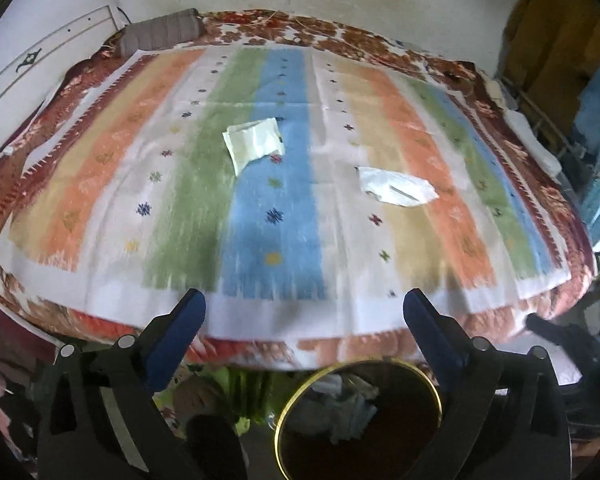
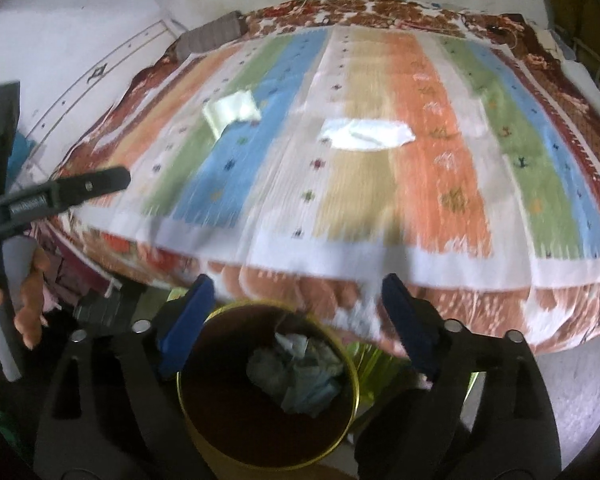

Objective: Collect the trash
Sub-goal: 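Move both tools back toward the remaining tissues on the sheet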

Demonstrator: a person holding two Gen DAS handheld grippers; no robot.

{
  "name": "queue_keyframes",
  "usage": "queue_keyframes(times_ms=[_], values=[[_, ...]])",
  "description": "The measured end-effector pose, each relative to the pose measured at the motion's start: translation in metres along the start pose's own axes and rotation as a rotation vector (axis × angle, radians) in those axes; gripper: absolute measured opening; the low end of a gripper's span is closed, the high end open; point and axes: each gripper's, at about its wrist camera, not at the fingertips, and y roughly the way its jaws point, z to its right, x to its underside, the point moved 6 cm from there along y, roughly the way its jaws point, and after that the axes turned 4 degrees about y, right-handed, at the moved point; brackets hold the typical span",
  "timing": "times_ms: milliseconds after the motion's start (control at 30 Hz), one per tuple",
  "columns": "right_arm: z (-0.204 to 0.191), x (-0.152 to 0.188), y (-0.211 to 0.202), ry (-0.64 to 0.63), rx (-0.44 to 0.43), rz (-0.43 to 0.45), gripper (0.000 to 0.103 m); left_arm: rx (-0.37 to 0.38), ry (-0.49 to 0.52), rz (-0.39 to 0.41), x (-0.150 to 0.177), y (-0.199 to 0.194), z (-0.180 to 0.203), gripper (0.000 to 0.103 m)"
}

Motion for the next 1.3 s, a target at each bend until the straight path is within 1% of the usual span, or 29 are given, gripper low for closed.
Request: queue_keyframes(times_ms=[100,200,300,433,533,733,867,1000,1100,1200,1300], values=[[0.007,-0.021,0.008,-0.015,0.034,0.006,0.089,-0.005,-0.016,-0.005,-0.013,0.012,-0.008,0.097],[0.011,-0.034,0.011,-0.025,0.06,0.02,0.092,-0.004,-0.056,0.017,-0.026,0.021,-0.02,0.097],[0.015,-0.045,0.017,-0.018,0.058,0.022,0.094,0.002,-0.083,0.04,-0.041,0.031,-0.029,0.097],[0.022,-0.057,0.027,0.016,0.038,0.02,0.094,-0.008,-0.081,0.074,-0.058,0.045,-0.039,0.097],[0.027,-0.063,0.035,0.045,0.027,0.01,0.094,0.002,-0.091,0.082,-0.066,0.055,-0.045,0.097],[0.034,-0.074,0.048,0.052,0.04,0.009,0.094,0.004,-0.106,0.088,-0.076,0.073,-0.053,0.097],[0.036,-0.082,0.059,0.035,0.067,0.007,0.094,-0.016,-0.091,0.076,-0.079,0.085,-0.056,0.097],[0.04,-0.09,0.069,0.036,0.074,0.001,0.094,-0.012,-0.106,0.062,-0.082,0.099,-0.059,0.097],[0.045,-0.097,0.078,0.041,0.081,0.003,0.094,-0.017,-0.109,0.068,-0.086,0.106,-0.061,0.097],[0.05,-0.102,0.088,0.056,0.065,-0.003,0.094,-0.014,-0.108,0.072,-0.091,0.112,-0.062,0.097],[0.053,-0.104,0.099,0.071,0.047,-0.021,0.094,0.016,-0.107,0.068,-0.094,0.12,-0.065,0.097]])
